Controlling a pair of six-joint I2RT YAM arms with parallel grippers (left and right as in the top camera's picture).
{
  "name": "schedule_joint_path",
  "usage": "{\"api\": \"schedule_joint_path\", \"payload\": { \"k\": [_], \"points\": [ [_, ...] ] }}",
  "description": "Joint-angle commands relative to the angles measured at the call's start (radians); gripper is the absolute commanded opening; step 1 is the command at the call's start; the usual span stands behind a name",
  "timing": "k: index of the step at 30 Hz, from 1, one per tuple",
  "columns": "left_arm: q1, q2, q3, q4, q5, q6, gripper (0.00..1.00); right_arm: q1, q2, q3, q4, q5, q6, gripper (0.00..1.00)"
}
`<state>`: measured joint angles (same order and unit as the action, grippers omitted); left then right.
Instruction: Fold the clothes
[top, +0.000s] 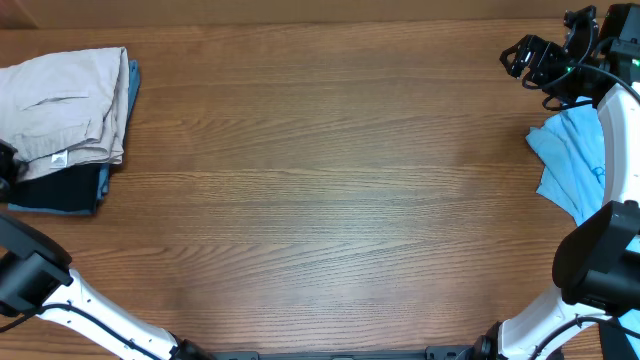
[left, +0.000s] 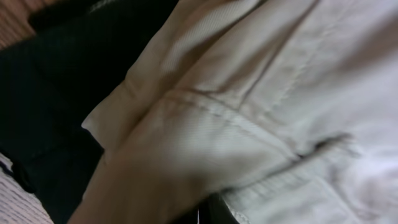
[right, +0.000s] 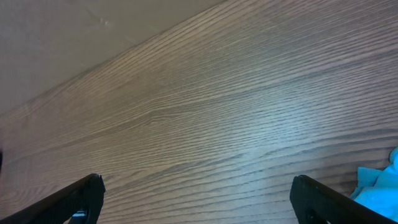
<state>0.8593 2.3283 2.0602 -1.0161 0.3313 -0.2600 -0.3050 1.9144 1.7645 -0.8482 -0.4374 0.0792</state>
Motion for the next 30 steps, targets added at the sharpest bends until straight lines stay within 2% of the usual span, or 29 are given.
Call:
{"api": "schedule_joint_path", "payload": {
  "k": [1,3,4,7,11,14,16,17,19,20,21,22,26,30],
  "points": [
    [0.015,0.02,-0.063,0.007,0.0,-0.01,0.04,0.0,0.002,0.003,0.005,0.003,0.003,1.0],
    [0.015,0.0,-0.021,0.006,0.212,-0.017,0.04,0.0,0.002,0.003,0.005,0.003,0.003,1.0],
    [0.011,-0.016,0.007,-0.006,0.24,-0.048,0.04,0.0,0.002,0.003,0.005,0.003,0.003,1.0],
    [-0.009,-0.102,0.098,-0.05,0.245,-0.12,0.04,0.0,0.002,0.003,0.005,0.003,0.003,1.0],
    [-0.076,-0.279,0.138,-0.085,0.234,-0.129,0.04,0.0,0.002,0.003,0.005,0.003,0.003,1.0],
    [-0.21,-0.366,0.138,-0.085,0.119,-0.129,0.1,0.0,0.002,0.003,0.005,0.003,0.003,1.0],
    [-0.31,-0.366,0.134,-0.09,0.015,-0.129,0.17,0.0,0.002,0.003,0.005,0.003,0.003,1.0],
    [-0.36,-0.359,0.127,-0.107,-0.032,-0.129,0.31,0.0,0.002,0.003,0.005,0.003,0.003,1.0],
    [-0.427,-0.345,0.126,-0.135,-0.068,-0.129,0.68,0.0,0.002,0.003,0.005,0.003,0.003,1.0],
    [-0.458,-0.339,0.126,-0.15,-0.092,-0.129,0.72,0.0,0.002,0.003,0.005,0.003,0.003,1.0],
    [-0.48,-0.336,0.126,-0.159,-0.118,-0.129,0.82,0.0,0.002,0.003,0.005,0.003,0.003,1.0],
    [-0.5,-0.333,0.126,-0.161,-0.136,-0.129,0.99,0.0,0.002,0.003,0.005,0.003,0.003,1.0],
    [-0.573,-0.332,0.126,-0.161,-0.14,-0.129,1.0,0.0,0.002,0.003,0.005,0.003,0.003,1.0],
    [-0.581,-0.332,0.126,-0.161,-0.14,-0.129,1.0,0.0,0.002,0.003,0.005,0.002,0.003,1.0]
  ]
}}
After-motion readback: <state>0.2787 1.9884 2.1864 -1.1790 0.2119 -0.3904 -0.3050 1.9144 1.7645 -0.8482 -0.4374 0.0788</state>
